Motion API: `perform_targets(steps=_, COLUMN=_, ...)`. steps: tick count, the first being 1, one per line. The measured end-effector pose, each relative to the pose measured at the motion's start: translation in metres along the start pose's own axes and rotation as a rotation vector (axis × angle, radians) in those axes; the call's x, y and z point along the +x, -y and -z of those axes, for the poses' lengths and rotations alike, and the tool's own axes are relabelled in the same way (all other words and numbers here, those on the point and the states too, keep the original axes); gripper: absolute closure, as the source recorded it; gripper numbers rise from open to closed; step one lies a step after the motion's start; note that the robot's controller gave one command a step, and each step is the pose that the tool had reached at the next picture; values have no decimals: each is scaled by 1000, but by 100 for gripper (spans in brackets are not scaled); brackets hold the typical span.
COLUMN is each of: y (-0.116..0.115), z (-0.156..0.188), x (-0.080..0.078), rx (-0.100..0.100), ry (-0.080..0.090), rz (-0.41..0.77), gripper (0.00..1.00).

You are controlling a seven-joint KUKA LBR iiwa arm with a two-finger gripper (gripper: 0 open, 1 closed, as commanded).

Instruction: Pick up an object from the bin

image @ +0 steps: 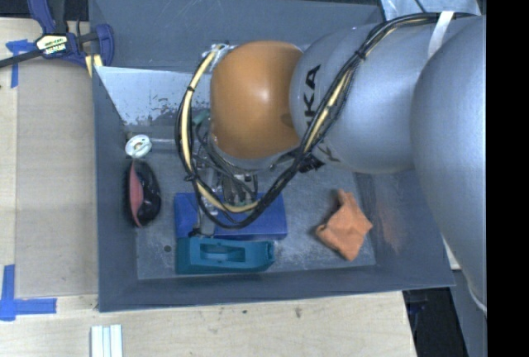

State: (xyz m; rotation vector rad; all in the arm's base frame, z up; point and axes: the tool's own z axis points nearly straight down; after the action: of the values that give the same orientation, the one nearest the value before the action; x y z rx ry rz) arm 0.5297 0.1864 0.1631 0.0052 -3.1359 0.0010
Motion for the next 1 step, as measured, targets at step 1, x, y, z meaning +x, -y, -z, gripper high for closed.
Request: perform_targets(steps=1, y=1, z=5, x=-2, rx=-2, ry=8, rz=-3, gripper=0)
